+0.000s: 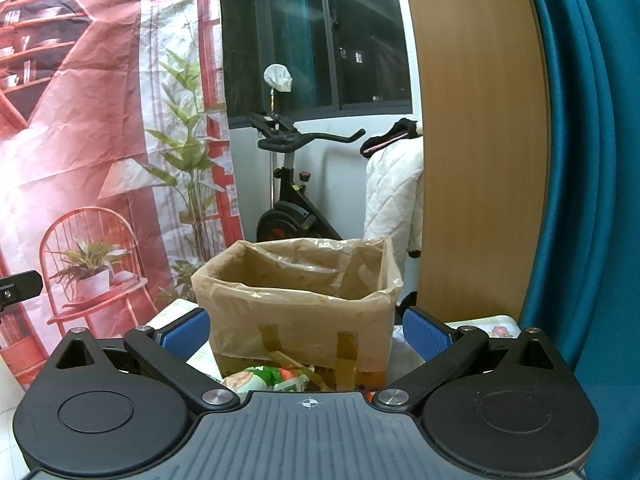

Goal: Organize snacks

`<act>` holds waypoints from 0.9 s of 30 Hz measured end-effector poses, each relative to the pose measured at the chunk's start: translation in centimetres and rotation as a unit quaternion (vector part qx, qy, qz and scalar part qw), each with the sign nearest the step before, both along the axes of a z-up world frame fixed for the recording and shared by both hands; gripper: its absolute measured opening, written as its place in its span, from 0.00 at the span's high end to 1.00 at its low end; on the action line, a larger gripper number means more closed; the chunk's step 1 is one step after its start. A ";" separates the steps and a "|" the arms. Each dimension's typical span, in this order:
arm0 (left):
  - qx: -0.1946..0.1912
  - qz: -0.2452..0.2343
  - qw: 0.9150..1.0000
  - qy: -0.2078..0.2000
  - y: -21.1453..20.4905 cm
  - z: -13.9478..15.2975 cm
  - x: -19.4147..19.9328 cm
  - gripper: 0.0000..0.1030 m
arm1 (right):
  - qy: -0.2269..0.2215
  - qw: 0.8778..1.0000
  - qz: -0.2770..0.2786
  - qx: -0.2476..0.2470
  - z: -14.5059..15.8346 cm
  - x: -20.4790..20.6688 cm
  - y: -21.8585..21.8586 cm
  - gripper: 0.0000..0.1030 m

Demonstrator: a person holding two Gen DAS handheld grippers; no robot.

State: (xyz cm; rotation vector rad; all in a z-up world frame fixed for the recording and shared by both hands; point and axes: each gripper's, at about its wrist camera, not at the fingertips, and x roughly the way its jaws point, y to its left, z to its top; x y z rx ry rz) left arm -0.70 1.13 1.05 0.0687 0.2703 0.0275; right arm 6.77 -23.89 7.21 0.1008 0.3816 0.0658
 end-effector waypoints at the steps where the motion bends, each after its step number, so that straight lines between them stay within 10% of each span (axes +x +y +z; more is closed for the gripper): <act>1: 0.000 0.000 1.000 0.000 0.0 0.0 0.0 0.00 | 0.001 1.000 0.000 -0.001 0.0 0.1 0.0 0.01; 27: -0.006 -0.008 1.000 0.002 0.4 -1.0 1.1 0.00 | 0.005 1.000 0.000 -0.004 -1.1 0.5 0.6 0.01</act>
